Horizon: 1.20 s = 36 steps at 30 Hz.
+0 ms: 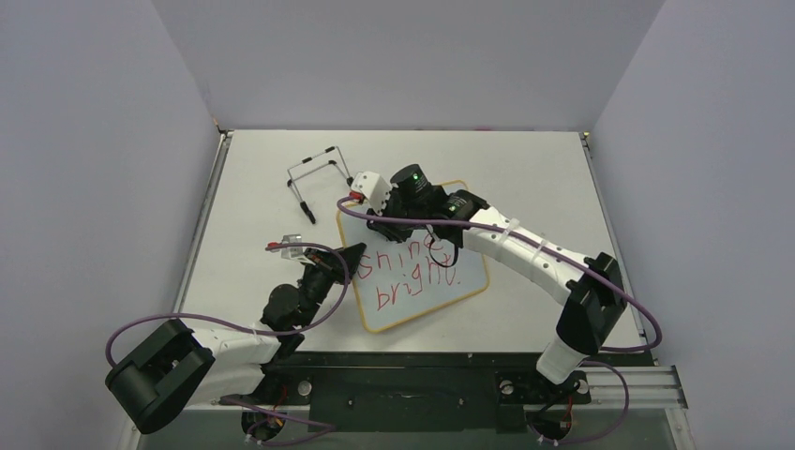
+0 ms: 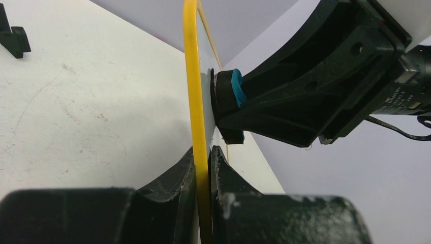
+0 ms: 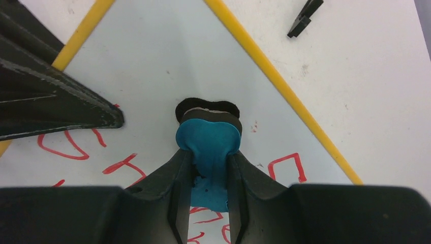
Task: Erase the whiteboard
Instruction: Erase the whiteboard at the center of the board.
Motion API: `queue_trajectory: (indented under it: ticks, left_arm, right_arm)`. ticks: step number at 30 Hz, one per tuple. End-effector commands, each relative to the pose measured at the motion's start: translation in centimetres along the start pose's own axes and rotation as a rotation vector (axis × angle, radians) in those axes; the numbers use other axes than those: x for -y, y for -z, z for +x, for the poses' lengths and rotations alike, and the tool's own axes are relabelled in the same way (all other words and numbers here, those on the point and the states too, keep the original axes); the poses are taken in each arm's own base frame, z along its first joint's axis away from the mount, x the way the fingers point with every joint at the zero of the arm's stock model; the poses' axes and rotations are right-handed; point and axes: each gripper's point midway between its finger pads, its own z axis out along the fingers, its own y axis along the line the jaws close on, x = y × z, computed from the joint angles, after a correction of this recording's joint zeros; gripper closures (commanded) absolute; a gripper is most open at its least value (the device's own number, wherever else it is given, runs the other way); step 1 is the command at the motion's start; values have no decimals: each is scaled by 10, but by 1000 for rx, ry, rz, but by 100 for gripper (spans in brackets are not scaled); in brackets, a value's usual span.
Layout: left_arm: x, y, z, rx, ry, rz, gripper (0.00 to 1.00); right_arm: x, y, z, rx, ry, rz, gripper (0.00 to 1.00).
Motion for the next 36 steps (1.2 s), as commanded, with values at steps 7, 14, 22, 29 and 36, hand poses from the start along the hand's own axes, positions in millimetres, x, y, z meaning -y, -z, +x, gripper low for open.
queue_trajectory:
  ticks: [7,14,22,29,36]
  left_arm:
    - [26,0,11,-71,-100,134,100]
    - [25,1,10,-65,-103,131,100]
    - [24,3,8,-59,-107,126,100]
    - [26,0,9,-60,-95,129,100]
    - [26,0,7,-55,-93,123,100]
  right_arm:
    - [6,7,7,55,-45,-75,100]
    - [-20,1,4,25,23,-120,100]
    - [56,15,8,119,-247,162,100]
    - [-26,14,8,84,17,-224,100]
    - [40,15,5,102,-163,94,100]
